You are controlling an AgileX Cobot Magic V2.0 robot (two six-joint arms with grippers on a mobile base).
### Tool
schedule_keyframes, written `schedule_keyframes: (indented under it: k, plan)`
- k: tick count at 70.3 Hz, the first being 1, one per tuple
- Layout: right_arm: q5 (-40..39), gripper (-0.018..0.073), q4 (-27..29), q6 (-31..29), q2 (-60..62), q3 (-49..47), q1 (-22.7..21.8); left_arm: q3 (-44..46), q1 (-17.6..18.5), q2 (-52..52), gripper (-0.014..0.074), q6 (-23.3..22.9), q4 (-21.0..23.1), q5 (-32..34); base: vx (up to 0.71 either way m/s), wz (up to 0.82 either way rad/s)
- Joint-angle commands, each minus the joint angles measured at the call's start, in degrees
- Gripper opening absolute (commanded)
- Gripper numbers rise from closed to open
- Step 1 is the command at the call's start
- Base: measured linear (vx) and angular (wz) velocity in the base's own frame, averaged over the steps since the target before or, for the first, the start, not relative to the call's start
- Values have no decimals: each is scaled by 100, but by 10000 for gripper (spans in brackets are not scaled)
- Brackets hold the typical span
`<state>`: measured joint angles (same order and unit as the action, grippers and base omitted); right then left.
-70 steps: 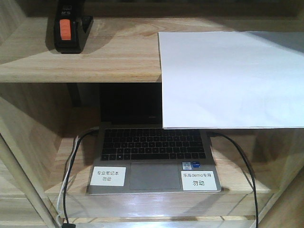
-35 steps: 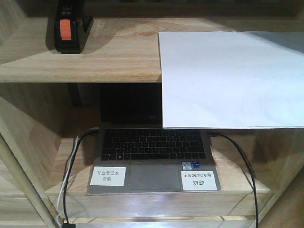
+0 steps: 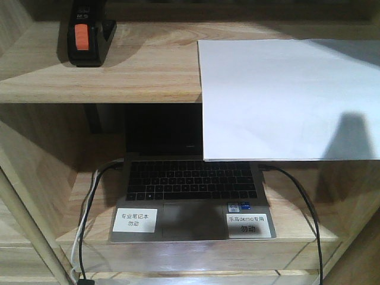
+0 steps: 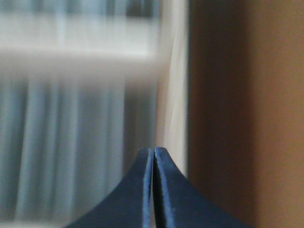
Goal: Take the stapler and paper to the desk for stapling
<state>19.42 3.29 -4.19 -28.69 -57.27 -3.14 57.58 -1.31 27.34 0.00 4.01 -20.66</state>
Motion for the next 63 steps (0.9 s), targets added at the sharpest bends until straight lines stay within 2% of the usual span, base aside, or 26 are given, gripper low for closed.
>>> schedule_keyframes:
  k: [1, 11, 20, 27, 36, 41, 53, 63]
  plan:
    - [144, 11, 247, -41, -388, -177, -24, 143, 13, 230, 24, 0, 66, -132, 0, 0]
    - [765, 80, 529, -47, -678, -177, -24, 143, 13, 339, 101, 0, 66, -772, 0, 0]
    - [967, 211, 618, -47, -731, -171, -24, 143, 42, 359, 248, 0, 66, -1117, 0, 0]
    - [964, 384, 634, -47, -731, -171, -24, 143, 131, 359, 406, 0, 66, -1208, 0, 0]
    - [958, 617, 634, -47, -731, -171, -24, 143, 182, 359, 650, 0, 67, -1253, 0, 0]
    - [958, 732, 634, -47, -731, -171, -24, 143, 182, 359, 735, 0, 67, -1281, 0, 0]
    - [936, 715, 634, -47, -731, -171, -24, 143, 250, 359, 722, 0, 67, -1281, 0, 0]
    - [936, 678, 634, -47, -731, -171, -24, 143, 733, 359, 713, 0, 123, -1300, 0, 0]
